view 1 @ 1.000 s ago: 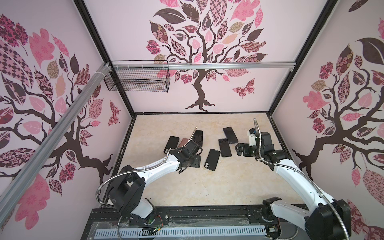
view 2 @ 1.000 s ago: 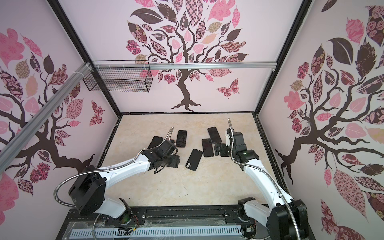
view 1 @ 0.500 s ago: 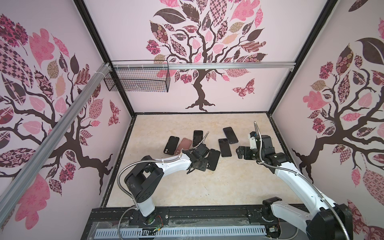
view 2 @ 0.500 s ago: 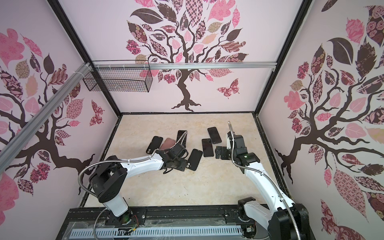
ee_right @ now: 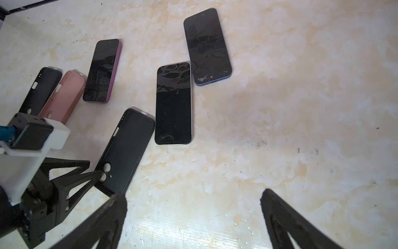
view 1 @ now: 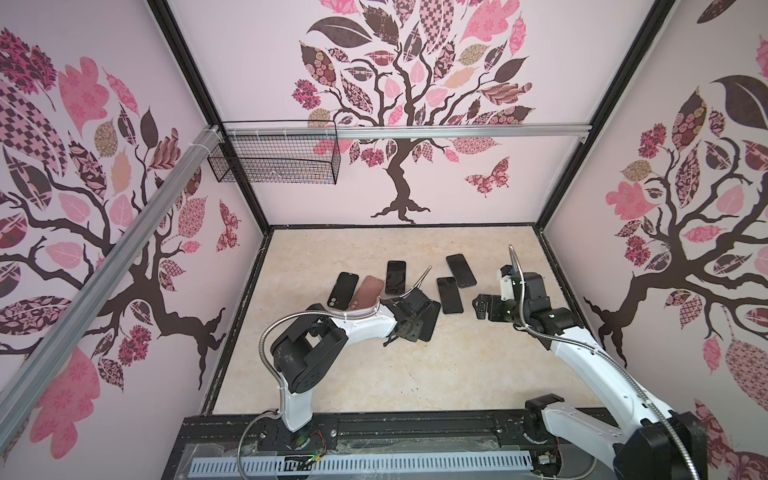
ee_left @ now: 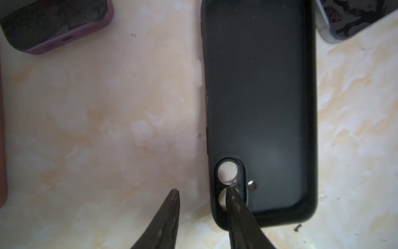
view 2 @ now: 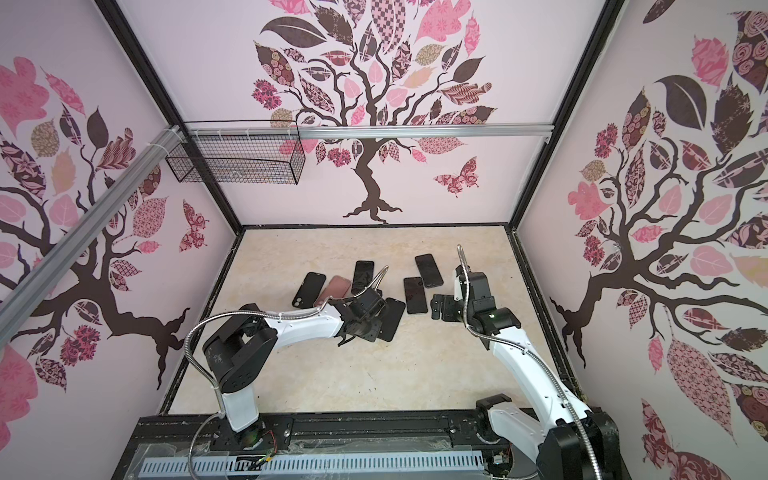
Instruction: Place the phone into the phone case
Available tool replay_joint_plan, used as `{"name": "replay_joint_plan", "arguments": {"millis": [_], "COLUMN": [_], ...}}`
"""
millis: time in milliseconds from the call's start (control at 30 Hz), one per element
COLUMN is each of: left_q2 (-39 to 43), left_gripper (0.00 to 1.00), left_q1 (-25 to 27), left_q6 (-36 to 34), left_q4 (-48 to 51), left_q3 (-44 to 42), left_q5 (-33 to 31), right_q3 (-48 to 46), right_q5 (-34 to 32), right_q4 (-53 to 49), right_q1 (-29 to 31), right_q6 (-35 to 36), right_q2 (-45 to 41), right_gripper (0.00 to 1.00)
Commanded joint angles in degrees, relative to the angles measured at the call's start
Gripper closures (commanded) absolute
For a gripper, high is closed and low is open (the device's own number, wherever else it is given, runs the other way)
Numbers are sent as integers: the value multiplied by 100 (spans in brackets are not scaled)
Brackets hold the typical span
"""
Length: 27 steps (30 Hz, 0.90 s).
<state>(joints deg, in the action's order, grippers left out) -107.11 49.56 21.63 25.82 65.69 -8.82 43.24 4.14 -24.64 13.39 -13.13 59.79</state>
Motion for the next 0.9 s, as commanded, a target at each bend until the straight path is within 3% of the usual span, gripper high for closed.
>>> {"name": "replay_joint_plan", "arguments": {"millis": [0, 367, 800, 867], "left_q2": [-78, 95, 1031, 1140], "left_gripper": [68, 93, 100, 100], "left_q1": [38, 43, 45, 45], "left_q6": [-194, -986, -2418, -2860], "left_q4": [87, 344, 736, 887], "left_q3": [243, 55, -468, -474], "left_q5": [-113, 145, 624, 951], "right_q3": [-17, 0, 9, -5], "right_q5": [-10, 9, 375, 445], "right_q4": [-14, -75, -228, -257], "right_q1": [26, 26, 37, 32], "right_q6": [-15, 0, -12, -13], "right_q2": [-107, -176, -196, -189], "right_gripper": [0, 0, 0, 0]}}
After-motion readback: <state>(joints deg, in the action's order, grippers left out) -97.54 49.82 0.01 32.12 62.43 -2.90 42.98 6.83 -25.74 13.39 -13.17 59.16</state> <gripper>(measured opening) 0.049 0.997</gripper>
